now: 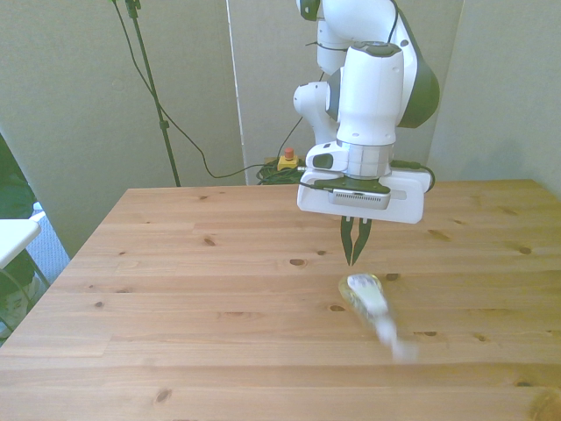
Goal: Knock down the sanitizer
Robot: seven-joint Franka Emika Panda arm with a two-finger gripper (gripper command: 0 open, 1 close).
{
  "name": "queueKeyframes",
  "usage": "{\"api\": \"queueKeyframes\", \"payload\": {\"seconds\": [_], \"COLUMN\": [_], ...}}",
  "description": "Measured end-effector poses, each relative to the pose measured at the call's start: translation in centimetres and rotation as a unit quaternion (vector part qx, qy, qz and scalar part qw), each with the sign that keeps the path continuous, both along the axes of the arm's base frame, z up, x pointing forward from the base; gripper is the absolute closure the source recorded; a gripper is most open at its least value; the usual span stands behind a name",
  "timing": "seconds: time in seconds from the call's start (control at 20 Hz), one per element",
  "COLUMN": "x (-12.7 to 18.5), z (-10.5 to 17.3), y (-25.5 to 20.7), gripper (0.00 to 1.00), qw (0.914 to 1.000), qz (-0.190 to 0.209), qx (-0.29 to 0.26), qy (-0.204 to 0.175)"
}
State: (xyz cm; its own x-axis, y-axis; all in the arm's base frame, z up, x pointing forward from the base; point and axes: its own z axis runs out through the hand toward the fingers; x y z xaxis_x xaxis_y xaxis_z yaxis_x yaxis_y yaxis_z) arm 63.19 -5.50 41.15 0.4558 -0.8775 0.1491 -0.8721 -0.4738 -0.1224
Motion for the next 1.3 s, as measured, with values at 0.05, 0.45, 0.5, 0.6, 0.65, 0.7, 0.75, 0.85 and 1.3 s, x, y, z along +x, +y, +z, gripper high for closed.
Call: {"api": "queueKeyframes", "payload": {"seconds": [0.05, 0.45, 0.5, 0.6, 0.65, 0.7, 0.75, 0.85, 1.3], "x": [0.6, 4.8, 5.2, 5.8, 5.9, 6.0, 6.0, 6.0, 4.6], "z": [0.1, 0.3, 0.2, 0.1, 0.0, 0.0, 0.0, 0.1, 0.8], "y": [-0.2, -0.9, -0.8, -0.3, 0.0, 0.3, 0.5, 0.7, 0.8], "gripper": [1.0, 1.0, 1.0, 1.0, 0.0, 0.0, 0.0, 0.0, 0.0], "qw": [1.0, 0.9995, 0.9995, 0.9995, 0.9996, 0.9996, 0.9997, 0.9997, 0.9997], "qz": [-0.003, -0.022, -0.022, -0.02, -0.019, -0.017, -0.015, -0.014, -0.011], "qx": [0.0, 0.013, 0.013, 0.013, 0.013, 0.013, 0.013, 0.013, 0.015], "qy": [0.0, -0.016, -0.017, -0.019, -0.018, -0.017, -0.016, -0.017, -0.015]}}
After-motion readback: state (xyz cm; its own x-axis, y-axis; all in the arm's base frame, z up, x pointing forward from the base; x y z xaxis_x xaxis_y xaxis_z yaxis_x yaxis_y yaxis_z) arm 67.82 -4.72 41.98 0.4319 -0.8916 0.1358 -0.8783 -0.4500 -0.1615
